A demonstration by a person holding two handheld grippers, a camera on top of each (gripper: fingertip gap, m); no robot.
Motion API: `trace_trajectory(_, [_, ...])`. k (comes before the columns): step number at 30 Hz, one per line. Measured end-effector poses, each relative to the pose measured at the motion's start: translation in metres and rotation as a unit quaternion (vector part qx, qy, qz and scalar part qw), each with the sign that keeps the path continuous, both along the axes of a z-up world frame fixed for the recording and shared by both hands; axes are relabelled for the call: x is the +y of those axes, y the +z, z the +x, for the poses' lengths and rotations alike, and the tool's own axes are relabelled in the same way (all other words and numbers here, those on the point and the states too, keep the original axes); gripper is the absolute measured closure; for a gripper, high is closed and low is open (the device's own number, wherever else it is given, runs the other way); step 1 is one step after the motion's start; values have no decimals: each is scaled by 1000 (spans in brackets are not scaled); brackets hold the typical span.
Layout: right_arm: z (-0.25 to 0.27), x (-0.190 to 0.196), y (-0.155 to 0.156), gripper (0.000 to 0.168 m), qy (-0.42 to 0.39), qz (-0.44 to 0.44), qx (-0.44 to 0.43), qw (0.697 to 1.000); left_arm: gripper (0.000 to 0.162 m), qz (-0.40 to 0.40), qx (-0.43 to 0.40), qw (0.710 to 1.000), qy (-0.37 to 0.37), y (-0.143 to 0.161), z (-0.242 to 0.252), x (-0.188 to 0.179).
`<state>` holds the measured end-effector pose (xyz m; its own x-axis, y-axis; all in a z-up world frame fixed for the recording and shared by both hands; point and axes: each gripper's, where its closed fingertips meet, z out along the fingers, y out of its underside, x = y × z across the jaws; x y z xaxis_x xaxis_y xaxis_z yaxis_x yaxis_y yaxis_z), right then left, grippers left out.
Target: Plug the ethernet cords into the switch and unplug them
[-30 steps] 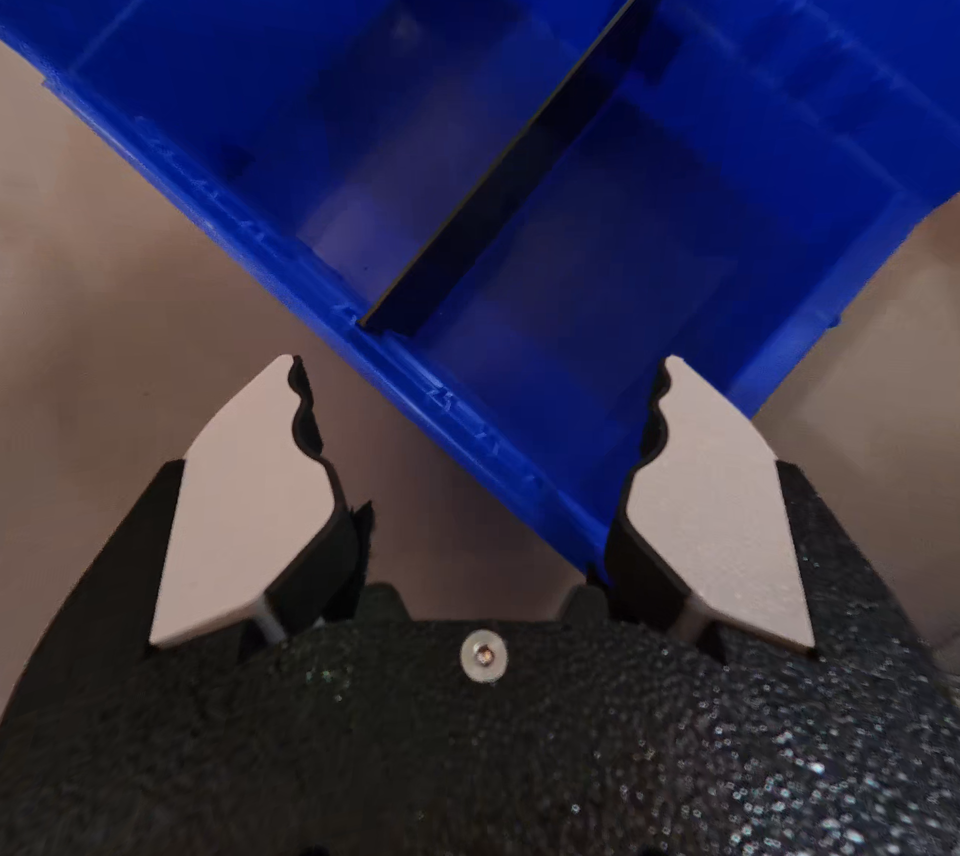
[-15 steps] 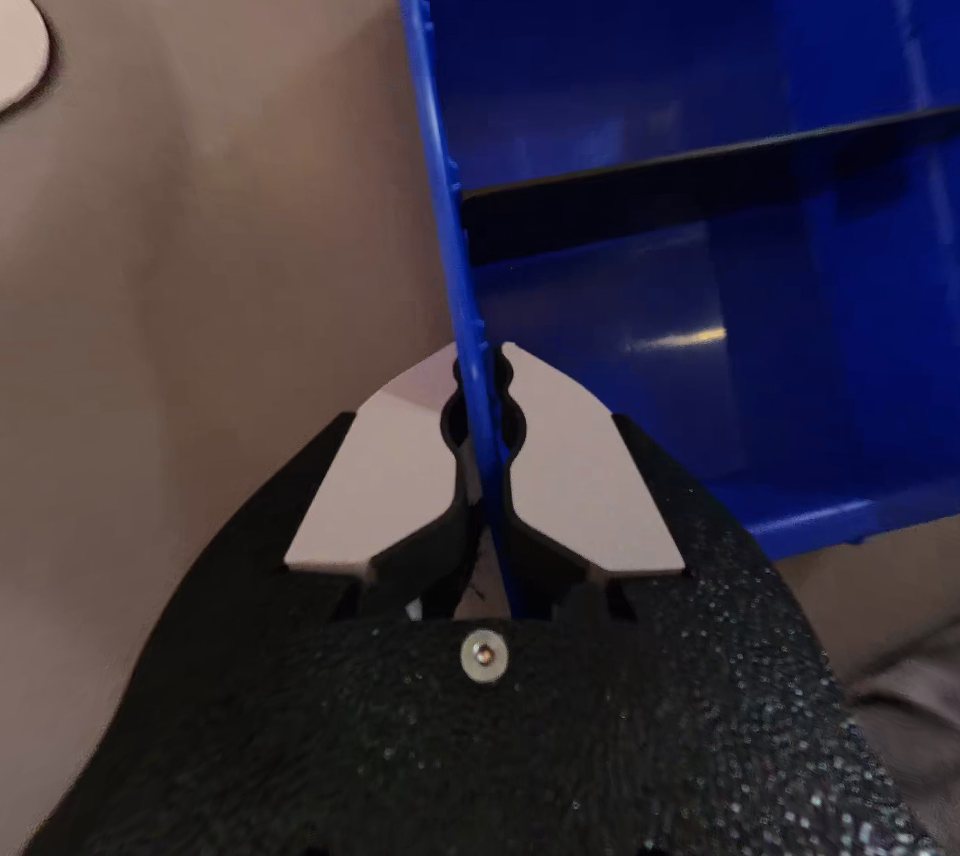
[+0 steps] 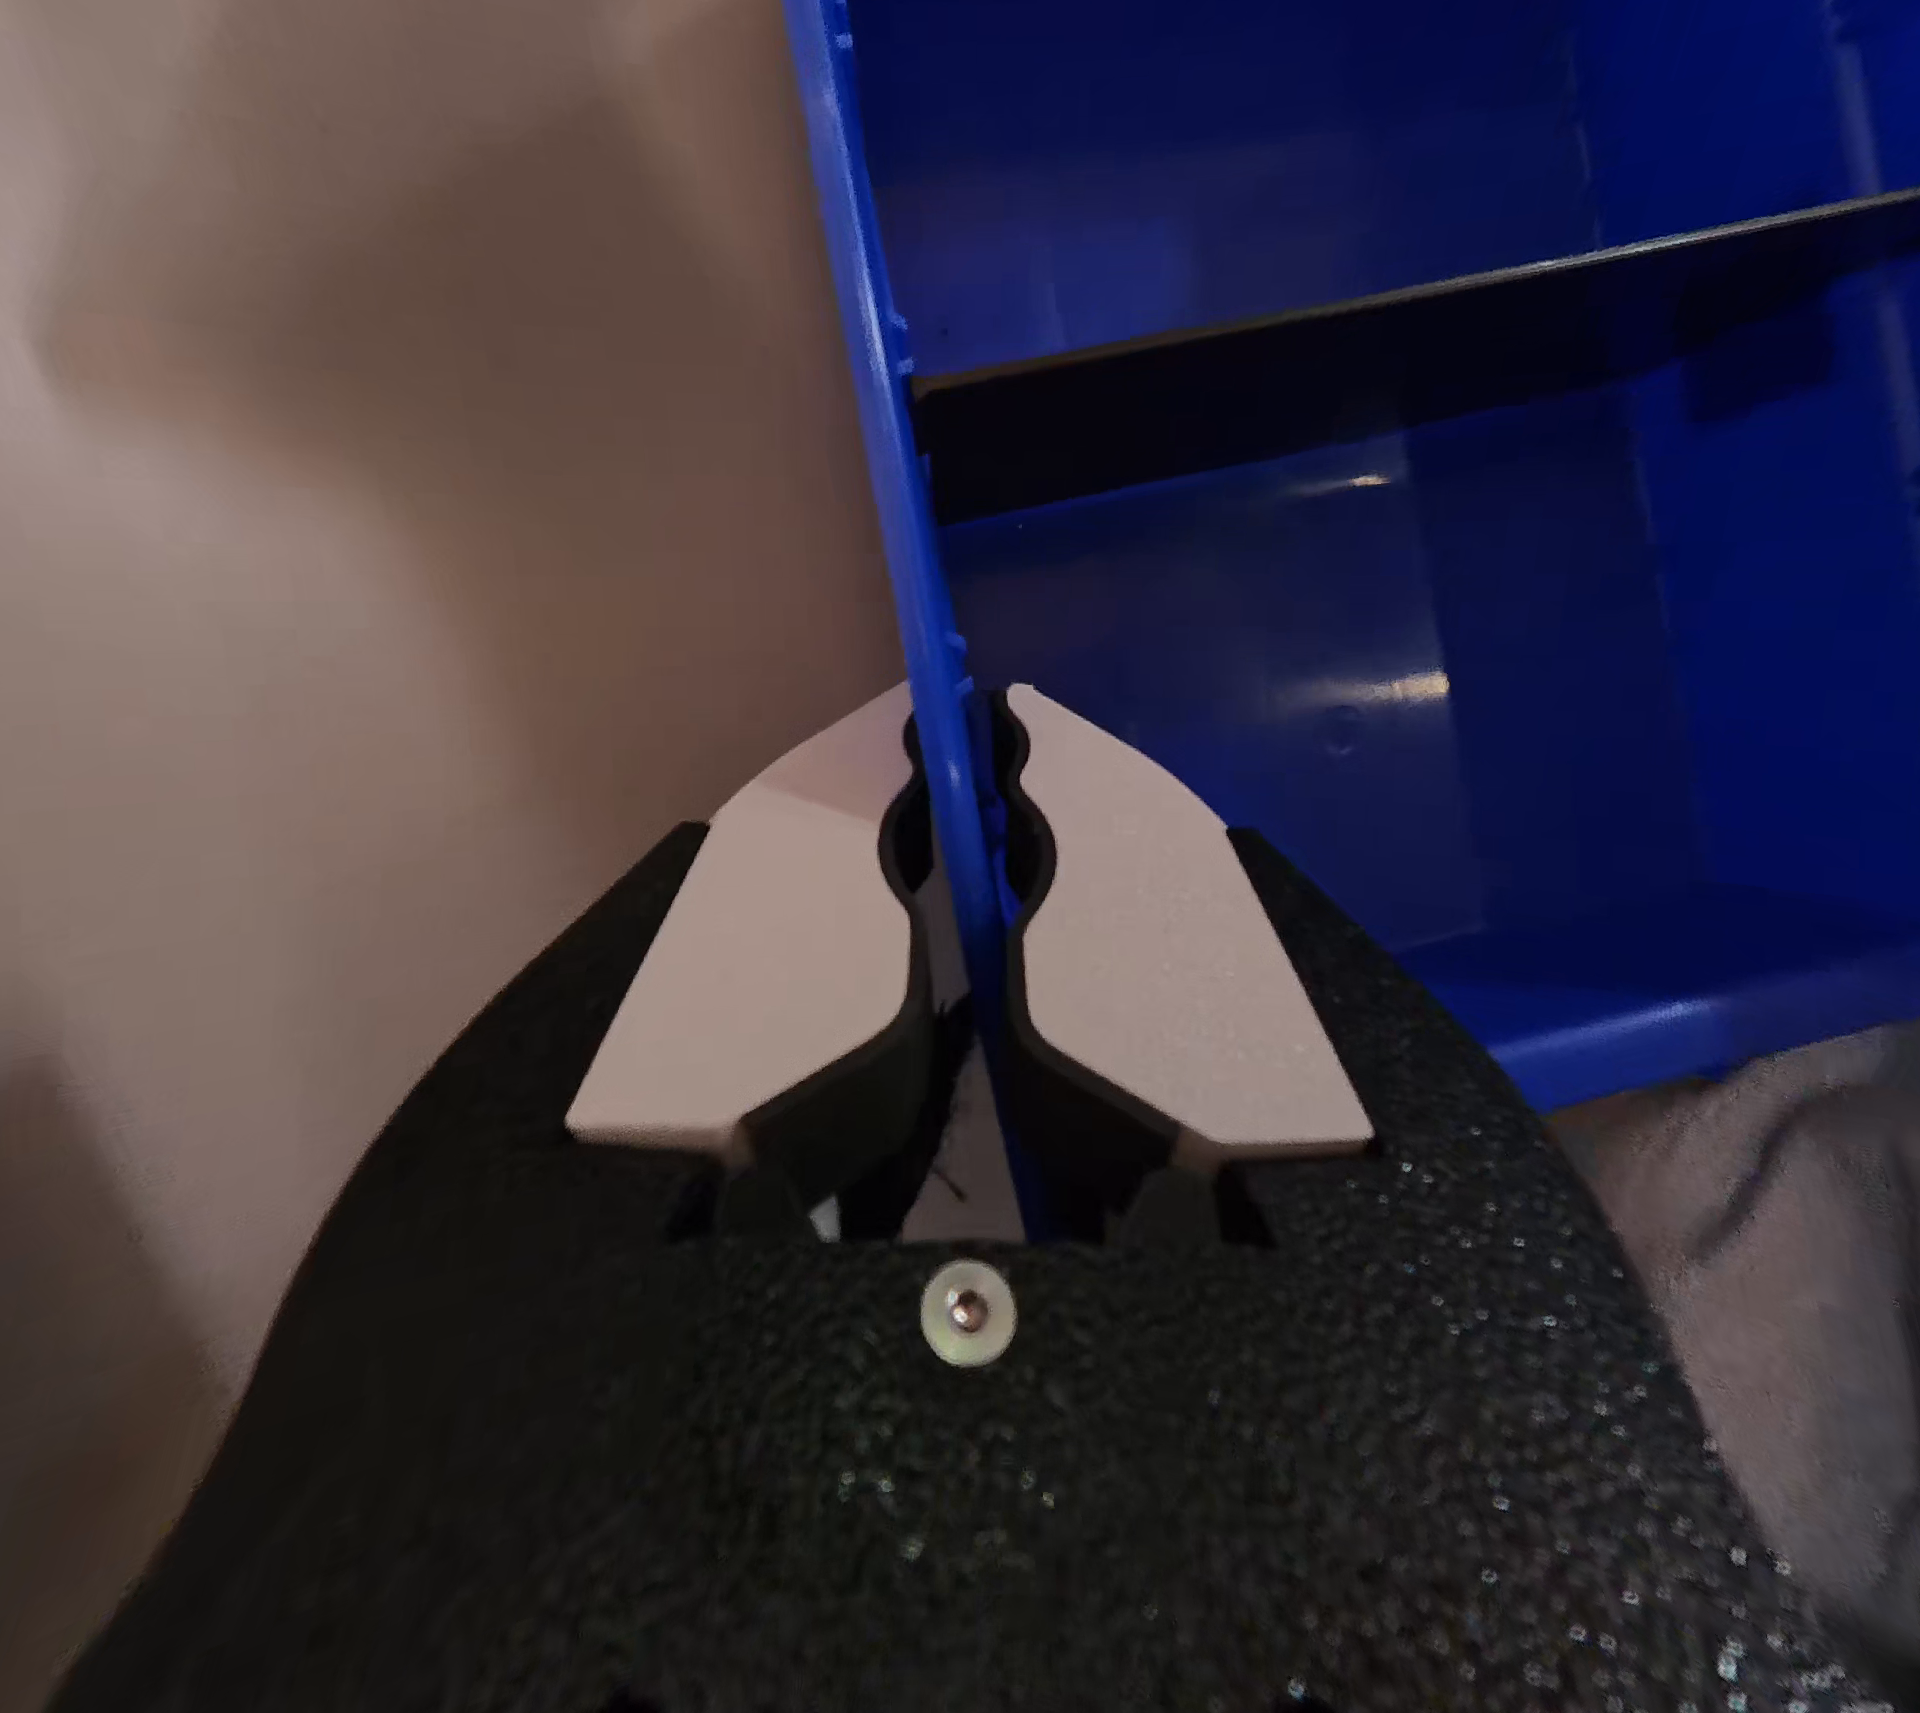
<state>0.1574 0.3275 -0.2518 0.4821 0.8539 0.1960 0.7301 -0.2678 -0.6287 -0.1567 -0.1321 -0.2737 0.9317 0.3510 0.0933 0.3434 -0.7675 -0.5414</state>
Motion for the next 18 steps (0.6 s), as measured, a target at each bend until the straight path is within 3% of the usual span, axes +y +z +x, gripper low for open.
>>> trace_trajectory(9, [-102, -57, 4, 150, 51, 7, 17, 999, 154, -13, -7, 998, 57, 0, -1, -66])
trace_trajectory(13, [-114, -77, 7, 137, 69, 33, -21, 997, 153, -25, -29, 997, 65, -4, 8, -78])
trace_trajectory(18, [-115, -114, 6, 116, 122, -6, -17, 992, 151, -73, 41, 996, 43, -8, 7, -85])
